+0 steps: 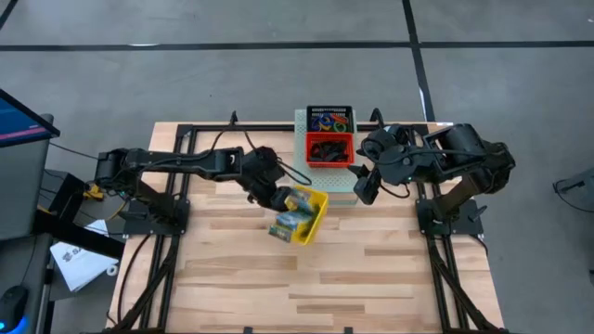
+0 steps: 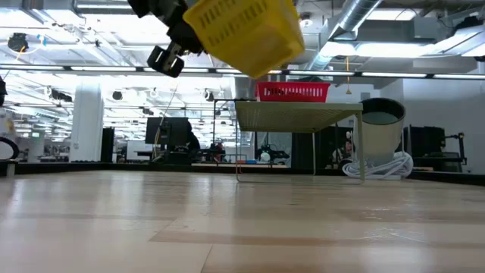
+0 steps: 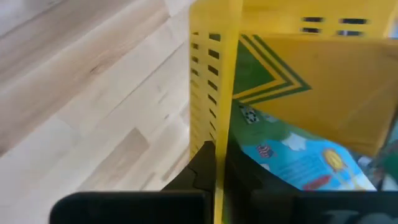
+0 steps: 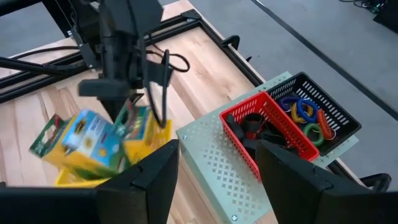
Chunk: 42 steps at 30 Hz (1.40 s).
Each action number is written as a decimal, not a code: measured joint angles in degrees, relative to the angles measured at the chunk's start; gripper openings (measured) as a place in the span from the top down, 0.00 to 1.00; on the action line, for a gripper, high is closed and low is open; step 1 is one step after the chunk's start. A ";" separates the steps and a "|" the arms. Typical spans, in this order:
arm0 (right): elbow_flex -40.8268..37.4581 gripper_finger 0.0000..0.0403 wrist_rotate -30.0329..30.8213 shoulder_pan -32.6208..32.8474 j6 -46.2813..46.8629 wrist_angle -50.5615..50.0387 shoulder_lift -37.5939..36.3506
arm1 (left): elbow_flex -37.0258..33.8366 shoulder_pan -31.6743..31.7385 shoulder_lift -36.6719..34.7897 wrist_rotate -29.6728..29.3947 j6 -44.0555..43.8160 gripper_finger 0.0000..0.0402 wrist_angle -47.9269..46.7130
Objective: Pick & Place Office Desk Supplies
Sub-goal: Put the yellow bin on the shelf
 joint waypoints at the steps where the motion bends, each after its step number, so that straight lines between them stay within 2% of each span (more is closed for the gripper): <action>1: 0.00 0.48 0.00 -0.16 -0.29 0.00 0.00 | 0.04 0.42 -0.01 0.04 -1.52 1.00 0.15; 7: 0.00 0.48 0.00 -0.20 -1.55 0.04 0.00 | 0.00 3.12 -0.74 -0.16 -7.82 1.00 -0.56; 13: 0.00 0.48 0.00 -0.15 -2.01 0.02 -0.02 | 0.00 4.63 -2.62 -4.83 -11.78 1.00 -2.11; 20: 0.02 0.48 0.00 -0.15 -2.76 0.02 -0.04 | -0.07 4.98 -8.78 -11.18 -11.93 1.00 -13.74; 27: 0.02 0.48 0.00 -0.20 -4.37 0.02 -0.04 | -0.05 5.36 -12.99 -14.13 -14.79 1.00 -16.76; 31: -0.21 0.48 0.02 -0.62 -4.31 0.08 -0.05 | -0.05 3.40 -13.12 -13.90 -15.79 1.00 -17.41; 35: -3.83 0.48 0.19 -1.77 -1.04 0.76 -0.08 | -0.05 0.23 -13.10 -15.78 -18.34 1.00 -16.77; 42: -15.38 0.48 -1.76 -4.57 5.44 8.28 0.07 | -0.05 -8.00 -13.28 -27.44 -27.80 1.00 -10.68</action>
